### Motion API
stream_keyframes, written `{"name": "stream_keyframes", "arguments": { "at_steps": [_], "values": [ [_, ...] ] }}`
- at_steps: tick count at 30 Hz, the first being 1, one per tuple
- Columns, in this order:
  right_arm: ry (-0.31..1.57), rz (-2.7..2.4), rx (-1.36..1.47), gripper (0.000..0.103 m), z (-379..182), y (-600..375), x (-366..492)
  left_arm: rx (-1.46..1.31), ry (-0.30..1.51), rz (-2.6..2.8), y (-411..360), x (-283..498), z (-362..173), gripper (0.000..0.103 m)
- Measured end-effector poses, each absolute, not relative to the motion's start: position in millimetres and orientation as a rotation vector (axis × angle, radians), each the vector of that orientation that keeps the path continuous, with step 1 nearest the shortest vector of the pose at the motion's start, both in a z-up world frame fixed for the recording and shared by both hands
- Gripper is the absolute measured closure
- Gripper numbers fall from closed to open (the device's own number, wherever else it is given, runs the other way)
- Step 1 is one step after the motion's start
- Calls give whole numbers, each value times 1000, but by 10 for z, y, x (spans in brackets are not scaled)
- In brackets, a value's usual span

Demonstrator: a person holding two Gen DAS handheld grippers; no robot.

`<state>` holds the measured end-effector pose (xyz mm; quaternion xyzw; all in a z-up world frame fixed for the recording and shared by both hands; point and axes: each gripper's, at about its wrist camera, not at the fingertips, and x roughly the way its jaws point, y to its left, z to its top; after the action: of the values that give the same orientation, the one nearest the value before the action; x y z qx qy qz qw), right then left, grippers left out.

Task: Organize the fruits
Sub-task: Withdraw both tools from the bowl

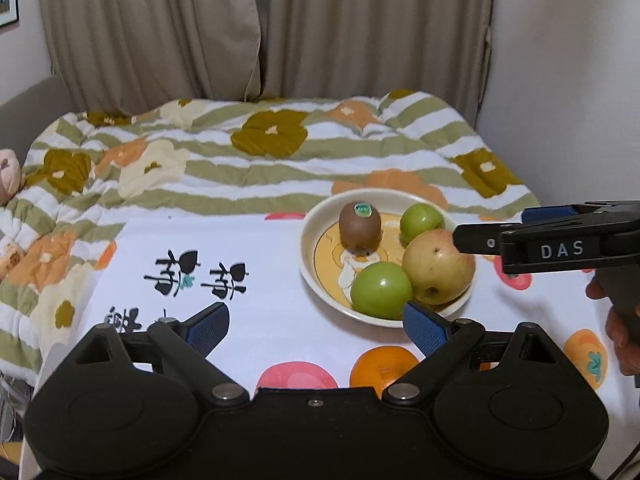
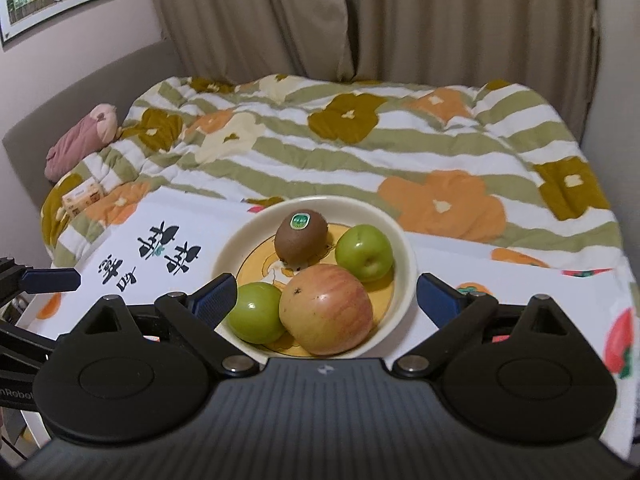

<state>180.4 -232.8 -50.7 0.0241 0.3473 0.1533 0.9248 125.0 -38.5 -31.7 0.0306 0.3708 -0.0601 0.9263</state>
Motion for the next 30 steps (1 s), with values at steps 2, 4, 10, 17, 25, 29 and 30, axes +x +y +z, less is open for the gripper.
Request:
{"name": "stream_keyframes", "arguments": {
  "at_steps": [2,4,10,17,25,29,30],
  "values": [
    [705,286,54,0,-409,-2350,1685,74,743,-133,-372,1185,-255,7],
    [696,264,60,0,-320,-2372,1554,78,720,-142,-350,1099,-183,7],
    [687,193,73,0,-171,-2403,1192,91,671,-178,-262,852,-60,7],
    [689,138,88,0,-129,-2317,750,111,655,-223,-146,574,-35,6],
    [684,104,93,0,-228,-2130,367,204,639,-273,-82,299,-162,4],
    [695,67,77,0,-340,-2024,224,255,640,-314,-50,187,-311,0],
    [700,60,75,0,-376,-2011,200,265,643,-326,-44,173,-353,0]
  ]
}}
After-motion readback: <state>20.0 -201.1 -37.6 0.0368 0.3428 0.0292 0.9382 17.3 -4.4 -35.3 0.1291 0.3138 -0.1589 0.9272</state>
